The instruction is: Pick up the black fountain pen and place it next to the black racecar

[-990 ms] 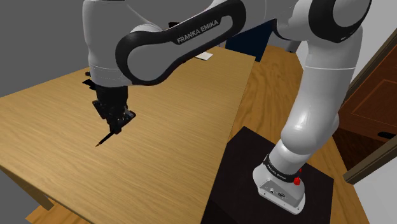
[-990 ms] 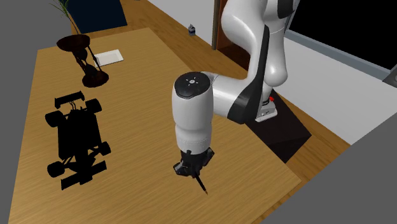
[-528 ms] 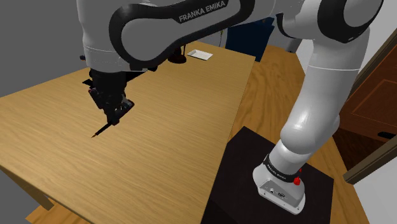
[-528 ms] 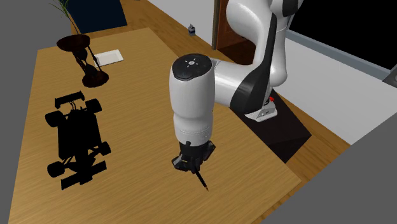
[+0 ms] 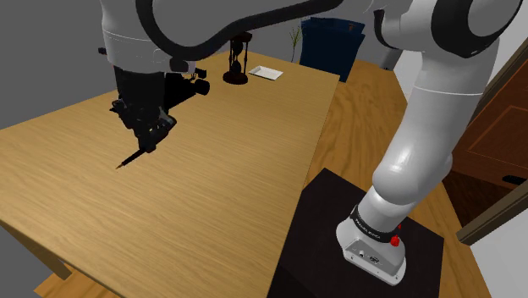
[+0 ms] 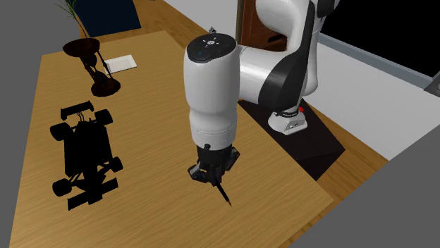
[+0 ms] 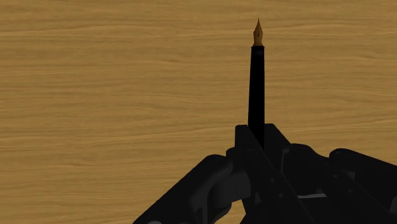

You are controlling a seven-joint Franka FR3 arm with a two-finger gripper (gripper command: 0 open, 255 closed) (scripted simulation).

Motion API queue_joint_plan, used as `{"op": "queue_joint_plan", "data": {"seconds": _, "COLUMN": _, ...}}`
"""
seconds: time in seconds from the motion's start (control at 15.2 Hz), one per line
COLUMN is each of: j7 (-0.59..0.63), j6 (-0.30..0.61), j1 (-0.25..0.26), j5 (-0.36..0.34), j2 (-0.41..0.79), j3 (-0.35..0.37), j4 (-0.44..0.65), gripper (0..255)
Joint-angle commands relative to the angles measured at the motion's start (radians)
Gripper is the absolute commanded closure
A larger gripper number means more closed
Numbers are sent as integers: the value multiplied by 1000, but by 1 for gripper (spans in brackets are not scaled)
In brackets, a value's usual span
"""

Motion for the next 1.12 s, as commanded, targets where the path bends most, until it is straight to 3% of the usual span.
{"op": "queue_joint_plan", "data": {"seconds": 0.0, "j7": -3, "j6": -27, "j1": 0, "j5": 6, "j2": -5, "j3": 3, "j4": 24, "gripper": 255}}
{"op": "queue_joint_plan", "data": {"seconds": 0.13, "j7": -5, "j6": -45, "j1": -1, "j5": 10, "j2": -9, "j3": 5, "j4": 40, "gripper": 255}}
{"op": "queue_joint_plan", "data": {"seconds": 0.59, "j7": -170, "j6": -56, "j1": -120, "j5": 37, "j2": -17, "j3": -34, "j4": 45, "gripper": 255}}
{"op": "queue_joint_plan", "data": {"seconds": 1.06, "j7": -300, "j6": -90, "j1": -192, "j5": 9, "j2": 39, "j3": -89, "j4": 111, "gripper": 255}}
